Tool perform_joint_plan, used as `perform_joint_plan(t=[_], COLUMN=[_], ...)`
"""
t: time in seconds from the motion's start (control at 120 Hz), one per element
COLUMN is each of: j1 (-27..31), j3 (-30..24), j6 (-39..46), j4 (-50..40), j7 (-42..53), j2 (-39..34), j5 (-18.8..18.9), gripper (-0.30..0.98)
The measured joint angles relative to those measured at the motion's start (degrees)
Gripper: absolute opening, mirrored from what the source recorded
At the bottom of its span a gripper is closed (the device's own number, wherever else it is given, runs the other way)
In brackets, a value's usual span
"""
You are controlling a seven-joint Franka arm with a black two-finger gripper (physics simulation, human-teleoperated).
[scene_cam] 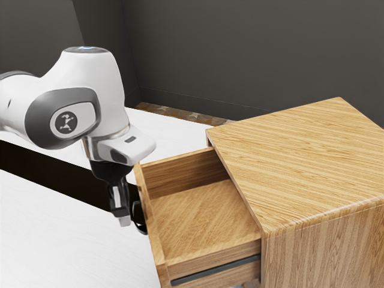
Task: Push the drawer handle with one arm to close the drawer
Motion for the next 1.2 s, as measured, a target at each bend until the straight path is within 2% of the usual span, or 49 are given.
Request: perform_joint_plan(t=[0.133,0.275,0.6,1.2], j1=[1.10,5.19,7.57,19.19], j3=[-0.11,-3.21,-5.46,-17.21], j6=[0.19,0.31,0.36,0.39], j4=[0.10,0.32,1.29,7.04], j7=[-1.13,-2.13,-3.69,-4.06], j2=[0.40,0.53,0.57,0.59], j5=[-0.41,-1.54,-3.88,-9.26], gripper=[-0.10,-0.10,-0.10,-0.10])
